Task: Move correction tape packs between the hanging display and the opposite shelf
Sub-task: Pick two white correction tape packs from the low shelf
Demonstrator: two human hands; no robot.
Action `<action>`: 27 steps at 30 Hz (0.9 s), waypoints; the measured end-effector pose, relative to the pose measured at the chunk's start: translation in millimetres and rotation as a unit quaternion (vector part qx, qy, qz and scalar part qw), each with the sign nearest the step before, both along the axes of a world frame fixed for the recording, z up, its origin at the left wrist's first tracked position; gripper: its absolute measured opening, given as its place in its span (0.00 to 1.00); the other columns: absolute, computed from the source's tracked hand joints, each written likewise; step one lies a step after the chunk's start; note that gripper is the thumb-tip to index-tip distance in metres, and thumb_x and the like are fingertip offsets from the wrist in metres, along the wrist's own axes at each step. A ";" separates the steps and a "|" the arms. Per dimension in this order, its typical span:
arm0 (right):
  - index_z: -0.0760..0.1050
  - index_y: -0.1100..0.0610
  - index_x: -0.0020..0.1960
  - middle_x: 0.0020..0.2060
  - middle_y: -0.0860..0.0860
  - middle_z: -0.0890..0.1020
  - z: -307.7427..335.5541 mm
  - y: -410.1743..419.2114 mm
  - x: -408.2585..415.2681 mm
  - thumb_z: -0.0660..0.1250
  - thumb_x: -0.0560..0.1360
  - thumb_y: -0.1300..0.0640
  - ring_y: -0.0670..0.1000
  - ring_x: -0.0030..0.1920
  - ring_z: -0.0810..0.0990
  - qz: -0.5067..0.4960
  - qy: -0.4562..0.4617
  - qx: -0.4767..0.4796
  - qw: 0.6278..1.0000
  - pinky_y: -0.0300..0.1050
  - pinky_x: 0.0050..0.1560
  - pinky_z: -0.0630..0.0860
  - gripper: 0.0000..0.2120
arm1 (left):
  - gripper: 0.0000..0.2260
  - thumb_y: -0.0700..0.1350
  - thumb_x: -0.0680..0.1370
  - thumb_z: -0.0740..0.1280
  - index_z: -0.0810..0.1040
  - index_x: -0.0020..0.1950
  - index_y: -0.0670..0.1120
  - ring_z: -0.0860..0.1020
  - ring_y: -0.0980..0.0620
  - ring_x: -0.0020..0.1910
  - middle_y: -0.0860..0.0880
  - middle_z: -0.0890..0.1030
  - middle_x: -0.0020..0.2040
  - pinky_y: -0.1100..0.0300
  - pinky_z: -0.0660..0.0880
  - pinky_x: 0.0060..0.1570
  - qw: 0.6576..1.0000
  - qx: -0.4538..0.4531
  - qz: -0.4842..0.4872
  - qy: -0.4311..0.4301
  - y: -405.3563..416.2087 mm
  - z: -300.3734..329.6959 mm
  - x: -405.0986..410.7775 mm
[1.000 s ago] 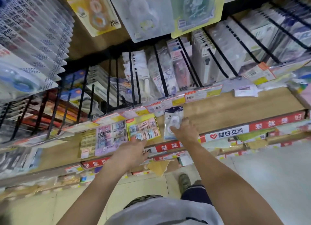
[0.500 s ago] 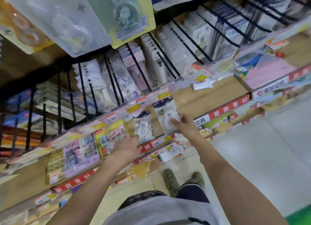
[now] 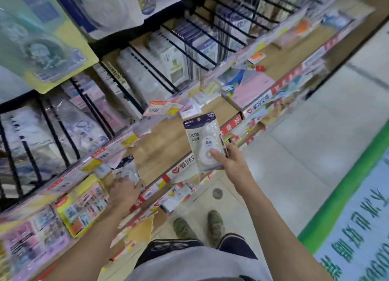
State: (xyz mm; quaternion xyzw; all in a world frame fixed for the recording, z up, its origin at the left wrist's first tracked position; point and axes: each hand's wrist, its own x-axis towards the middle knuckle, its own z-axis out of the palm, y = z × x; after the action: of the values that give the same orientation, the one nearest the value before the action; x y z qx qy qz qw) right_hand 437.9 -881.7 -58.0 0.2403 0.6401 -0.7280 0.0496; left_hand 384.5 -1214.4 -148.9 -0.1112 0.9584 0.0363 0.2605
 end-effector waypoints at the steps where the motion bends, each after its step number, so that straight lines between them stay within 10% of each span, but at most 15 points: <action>1: 0.79 0.57 0.56 0.50 0.55 0.85 2.2 3.6 1.9 0.72 0.78 0.54 0.54 0.51 0.85 -0.007 0.003 0.000 1.000 0.57 0.54 0.81 0.10 | 0.27 0.61 0.81 0.60 0.81 0.53 0.36 0.80 0.38 0.52 0.36 0.81 0.50 0.49 0.79 0.52 1.000 0.006 0.019 -0.008 0.1 -4.5 1.0; 16: 0.79 0.56 0.60 0.52 0.54 0.86 22.4 24.8 9.1 0.73 0.74 0.49 0.56 0.53 0.85 -0.013 0.028 -0.010 0.999 0.64 0.59 0.79 0.18 | 0.36 0.63 0.78 0.65 0.68 0.67 0.31 0.68 0.33 0.68 0.31 0.69 0.69 0.45 0.69 0.63 0.973 0.064 0.215 0.054 26.4 -0.1 8.3; 21: 0.78 0.56 0.61 0.53 0.54 0.86 22.6 25.8 3.7 0.72 0.76 0.51 0.56 0.53 0.85 -0.004 0.023 -0.014 1.000 0.66 0.58 0.79 0.16 | 0.30 0.59 0.73 0.74 0.70 0.55 0.34 0.75 0.40 0.45 0.36 0.75 0.52 0.49 0.72 0.40 0.936 0.168 0.289 0.109 30.4 10.0 11.3; 27: 0.77 0.58 0.60 0.52 0.55 0.85 23.5 27.2 3.2 0.72 0.78 0.53 0.57 0.52 0.85 -0.020 0.024 -0.022 0.999 0.59 0.56 0.81 0.14 | 0.24 0.57 0.70 0.78 0.74 0.37 0.39 0.74 0.46 0.34 0.45 0.74 0.33 0.55 0.67 0.37 0.869 0.302 0.363 0.143 39.3 21.9 14.5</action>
State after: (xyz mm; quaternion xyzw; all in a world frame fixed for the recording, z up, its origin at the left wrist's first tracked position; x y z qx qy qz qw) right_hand 441.1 -854.6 -34.5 0.2341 0.6204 -0.7481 0.0250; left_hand 399.0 -1175.0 -127.0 -0.3610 0.8192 0.4320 0.1097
